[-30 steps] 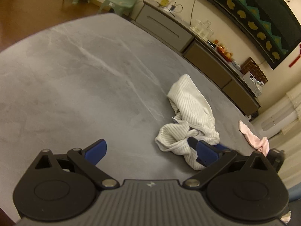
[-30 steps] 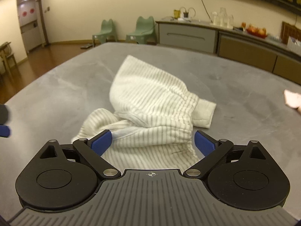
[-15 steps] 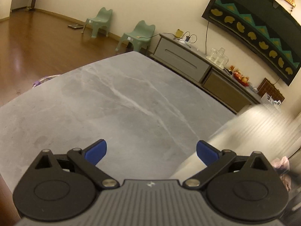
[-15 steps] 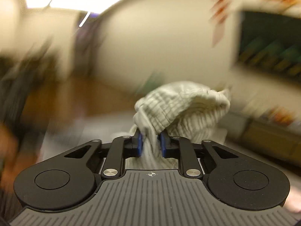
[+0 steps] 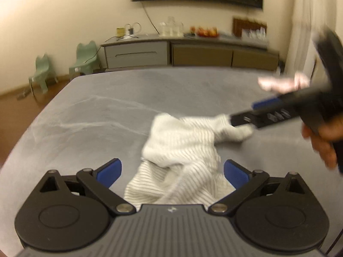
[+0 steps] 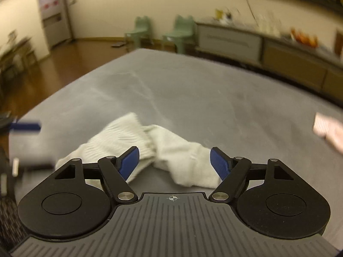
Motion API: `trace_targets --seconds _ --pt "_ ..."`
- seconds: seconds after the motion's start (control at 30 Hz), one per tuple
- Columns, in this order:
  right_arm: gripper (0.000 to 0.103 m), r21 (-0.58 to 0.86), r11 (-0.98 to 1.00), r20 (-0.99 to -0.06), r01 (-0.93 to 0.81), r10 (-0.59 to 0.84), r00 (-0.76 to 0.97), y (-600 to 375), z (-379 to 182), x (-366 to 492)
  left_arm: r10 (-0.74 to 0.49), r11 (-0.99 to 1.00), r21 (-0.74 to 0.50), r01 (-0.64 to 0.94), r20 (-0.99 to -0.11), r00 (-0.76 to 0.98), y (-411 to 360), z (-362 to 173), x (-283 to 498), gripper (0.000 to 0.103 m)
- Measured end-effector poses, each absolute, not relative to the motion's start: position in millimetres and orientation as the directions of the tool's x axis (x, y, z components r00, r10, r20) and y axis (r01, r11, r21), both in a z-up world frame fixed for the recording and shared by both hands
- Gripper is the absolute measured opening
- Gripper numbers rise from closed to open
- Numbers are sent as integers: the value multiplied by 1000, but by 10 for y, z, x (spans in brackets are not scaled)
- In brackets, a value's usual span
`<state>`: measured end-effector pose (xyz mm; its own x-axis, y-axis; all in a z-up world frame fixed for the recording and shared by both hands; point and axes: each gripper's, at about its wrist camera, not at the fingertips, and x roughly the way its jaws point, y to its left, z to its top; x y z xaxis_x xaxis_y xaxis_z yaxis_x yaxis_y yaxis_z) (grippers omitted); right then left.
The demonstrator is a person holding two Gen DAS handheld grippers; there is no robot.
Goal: Fold clothes
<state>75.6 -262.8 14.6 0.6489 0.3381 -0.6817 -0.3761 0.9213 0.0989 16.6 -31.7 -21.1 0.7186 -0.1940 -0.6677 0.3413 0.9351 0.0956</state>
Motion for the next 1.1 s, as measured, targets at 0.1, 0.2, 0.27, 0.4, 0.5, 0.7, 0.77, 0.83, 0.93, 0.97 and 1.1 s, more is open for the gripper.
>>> trace_targets --seconds 0.1,0.2,0.27,0.4,0.5,0.7,0.77,0.83,0.93,0.97,1.1 --pt "68 89 923 -724 -375 319 612 -2576 -121 946 -135 914 188 359 -694 707 -527 -477 249 97" --pt "11 72 917 -750 -391 309 585 -2530 -244 1014 -104 911 214 353 -707 699 -496 -648 320 44" --pt "7 12 924 -746 -382 262 611 -2555 -168 970 -103 933 178 313 -702 704 -336 -641 383 13" --pt "7 -125 946 -701 -299 129 701 -2740 113 906 -46 999 -24 41 -672 739 482 -293 628 15" --pt "7 -99 960 -692 -260 121 711 -2893 199 889 -69 996 -88 14 -663 745 747 -160 564 37" --pt "26 9 964 -705 -267 196 681 -2887 197 880 -224 932 98 350 -606 764 86 -156 62 86" --pt "33 9 959 -704 -285 209 679 -2827 190 871 -268 873 177 455 -606 749 -157 -236 -56 96" --pt "39 19 953 -708 -301 226 669 -2790 171 862 -213 848 274 453 -606 766 -344 -384 -76 96" --pt "54 53 944 -721 -326 262 642 -2732 101 866 -76 843 378 382 -620 781 -456 -630 124 93" --pt "55 62 942 -724 -331 270 635 -2726 78 882 -57 842 387 376 -629 775 -454 -689 205 77" --pt "59 71 945 -730 -320 268 628 -2743 10 910 -83 882 310 355 -640 764 -302 -635 372 7"
